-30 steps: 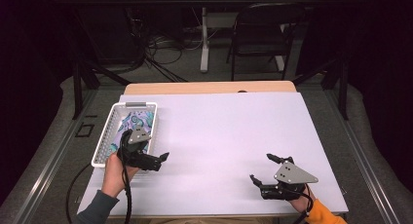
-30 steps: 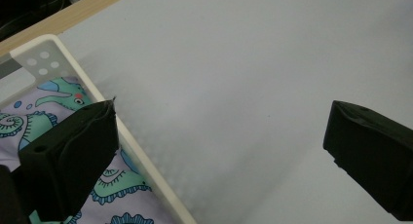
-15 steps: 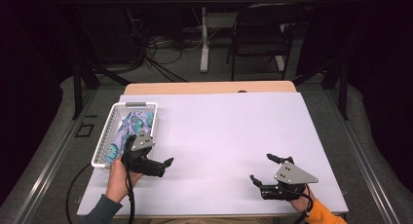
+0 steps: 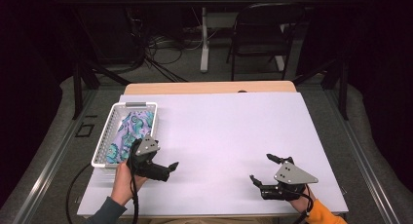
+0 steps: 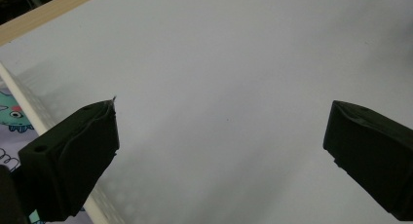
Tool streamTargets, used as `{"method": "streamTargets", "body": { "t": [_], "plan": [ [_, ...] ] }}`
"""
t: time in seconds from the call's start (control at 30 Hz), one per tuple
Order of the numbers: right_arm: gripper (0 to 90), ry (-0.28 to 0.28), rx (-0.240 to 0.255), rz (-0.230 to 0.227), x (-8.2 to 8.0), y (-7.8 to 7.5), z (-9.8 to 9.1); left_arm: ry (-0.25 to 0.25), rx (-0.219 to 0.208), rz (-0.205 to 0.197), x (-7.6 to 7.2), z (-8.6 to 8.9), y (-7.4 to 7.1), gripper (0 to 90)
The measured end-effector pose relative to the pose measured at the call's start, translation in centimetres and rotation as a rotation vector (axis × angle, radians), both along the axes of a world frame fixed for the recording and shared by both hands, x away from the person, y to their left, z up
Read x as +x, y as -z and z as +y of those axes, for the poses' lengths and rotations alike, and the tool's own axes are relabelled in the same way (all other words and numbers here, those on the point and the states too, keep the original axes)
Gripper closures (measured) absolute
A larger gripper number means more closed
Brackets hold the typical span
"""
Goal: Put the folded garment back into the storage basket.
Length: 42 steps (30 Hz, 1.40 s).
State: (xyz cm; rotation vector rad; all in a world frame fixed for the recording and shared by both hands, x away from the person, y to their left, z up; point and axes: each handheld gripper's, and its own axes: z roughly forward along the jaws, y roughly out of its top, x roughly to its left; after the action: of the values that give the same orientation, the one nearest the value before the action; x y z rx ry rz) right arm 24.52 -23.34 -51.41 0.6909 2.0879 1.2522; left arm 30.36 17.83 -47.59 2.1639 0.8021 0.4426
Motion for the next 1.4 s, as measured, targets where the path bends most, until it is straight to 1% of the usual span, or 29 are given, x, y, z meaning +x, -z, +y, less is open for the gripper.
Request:
{"method": "streamTargets", "body": {
  "t": [0.03,0.07,0.1,0.13,0.2,0.3,0.43,0.47,0.6,0.63,0.67,0.73,0.77,0.8,0.83,0.9,1.0,1.07,1.1,1.17,1.27,1.4],
  "plan": [
    [14.7,0.0,0.002,0.003,0.0,0.0,0.0,0.005,0.001,0.0,-0.1,-0.1,0.0,0.0],
    [14.7,0.001,0.001,0.003,0.0,0.0,0.0,0.006,-0.006,-0.005,-0.2,-0.1,0.1,0.0],
    [14.7,0.001,0.0,0.006,0.0,0.0,0.0,0.007,-0.002,-0.013,-0.3,-0.1,0.2,0.0],
    [14.7,0.0,-0.002,0.006,0.0,0.0,0.0,0.01,-0.003,-0.01,-0.4,-0.2,0.2,0.0],
    [14.7,0.001,-0.003,0.004,0.0,0.0,0.0,0.008,-0.027,-0.003,-0.6,-0.2,0.3,0.0],
    [14.7,-0.002,-0.006,0.003,0.0,0.0,0.0,0.012,-0.031,-0.013,-0.8,-0.3,0.4,0.0],
    [14.7,-0.003,-0.001,0.005,0.0,0.0,0.0,0.015,-0.041,-0.012,-1.1,-0.3,0.7,0.0],
    [14.7,-0.004,-0.001,0.002,0.0,0.0,0.0,0.017,-0.05,-0.012,-1.2,-0.3,0.8,0.0],
    [14.7,-0.001,0.002,0.005,0.0,0.0,0.0,0.031,-0.053,-0.016,-1.6,-0.4,1.1,0.0],
    [14.7,0.001,0.001,0.004,0.0,0.0,0.0,0.034,-0.047,-0.019,-1.7,-0.4,1.2,0.0],
    [14.7,0.002,0.001,0.005,0.0,0.0,0.0,0.031,-0.061,-0.016,-1.8,-0.5,1.4,0.0],
    [14.7,0.0,-0.001,0.002,0.0,0.0,0.0,0.037,-0.055,-0.028,-2.0,-0.4,1.6,0.0],
    [14.7,-0.001,0.002,0.001,0.0,0.0,0.0,0.04,-0.054,-0.029,-2.1,-0.4,1.6,0.0],
    [14.7,0.001,0.004,0.001,0.0,0.0,0.0,0.04,-0.066,-0.03,-2.2,-0.4,1.7,0.0],
    [14.7,0.001,0.005,0.0,0.0,0.0,-0.1,0.04,-0.066,-0.034,-2.3,-0.3,1.8,0.0],
    [14.7,0.002,0.006,0.0,0.0,0.0,-0.1,0.045,-0.074,-0.03,-2.4,-0.2,2.0,0.0],
    [14.7,0.004,0.007,0.001,0.0,0.0,-0.1,0.046,-0.074,-0.033,-2.8,0.0,2.2,0.0],
    [14.7,0.003,0.006,0.001,0.0,0.0,-0.1,0.043,-0.082,-0.04,-3.0,0.2,2.3,0.0],
    [14.7,0.002,0.007,0.0,0.0,0.0,-0.1,0.045,-0.089,-0.038,-3.2,0.2,2.4,0.0],
    [14.7,0.002,0.007,0.0,0.0,0.0,-0.1,0.051,-0.085,-0.045,-3.4,0.4,2.5,0.0],
    [14.7,0.002,0.008,0.001,0.0,0.0,-0.1,0.049,-0.096,-0.054,-3.8,0.6,2.7,0.0],
    [14.7,0.004,0.009,0.003,-0.1,0.0,-0.1,0.048,-0.097,-0.064,-4.0,0.9,2.8,0.0]
  ]
}}
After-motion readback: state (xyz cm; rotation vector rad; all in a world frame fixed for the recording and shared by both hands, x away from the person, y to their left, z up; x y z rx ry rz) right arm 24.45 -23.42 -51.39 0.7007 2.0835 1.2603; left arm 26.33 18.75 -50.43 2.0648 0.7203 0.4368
